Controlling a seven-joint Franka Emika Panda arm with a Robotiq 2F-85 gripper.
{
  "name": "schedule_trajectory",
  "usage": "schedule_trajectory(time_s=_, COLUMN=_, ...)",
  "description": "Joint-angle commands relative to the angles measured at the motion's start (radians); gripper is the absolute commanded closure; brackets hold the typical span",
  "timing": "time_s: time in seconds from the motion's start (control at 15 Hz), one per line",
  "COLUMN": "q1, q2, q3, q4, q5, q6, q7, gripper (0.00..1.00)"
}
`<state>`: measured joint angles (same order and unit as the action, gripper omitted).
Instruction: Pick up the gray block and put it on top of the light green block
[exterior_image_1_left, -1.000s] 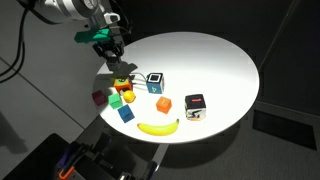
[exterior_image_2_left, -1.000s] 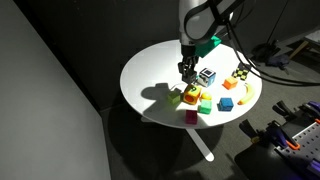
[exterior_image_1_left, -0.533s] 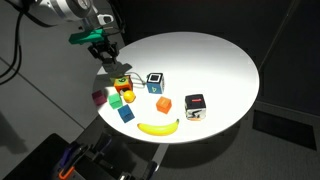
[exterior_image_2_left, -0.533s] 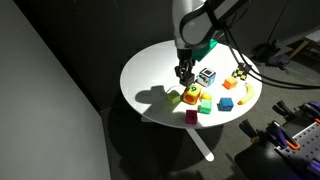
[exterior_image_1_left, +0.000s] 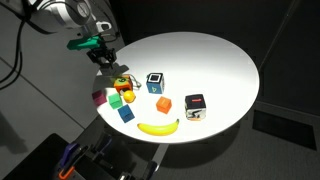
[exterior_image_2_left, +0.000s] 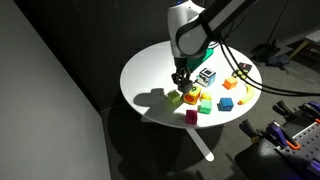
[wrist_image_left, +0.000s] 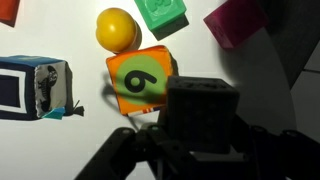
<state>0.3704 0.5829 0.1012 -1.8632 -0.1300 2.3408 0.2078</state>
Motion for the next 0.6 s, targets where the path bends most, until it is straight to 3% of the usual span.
schedule_trajectory(time_s=0.0, q1=0.012, q2=0.033, q3=-0.004, q4=0.053, q5=-0.009, q6=-0.005, q7=0.054, gripper=0.69)
schedule_trajectory(time_s=0.53, q1=0.037, q2=0.092, q3=-0.007, q4=0.142, q5=-0.008, q6=-0.016, q7=0.083, gripper=0.69)
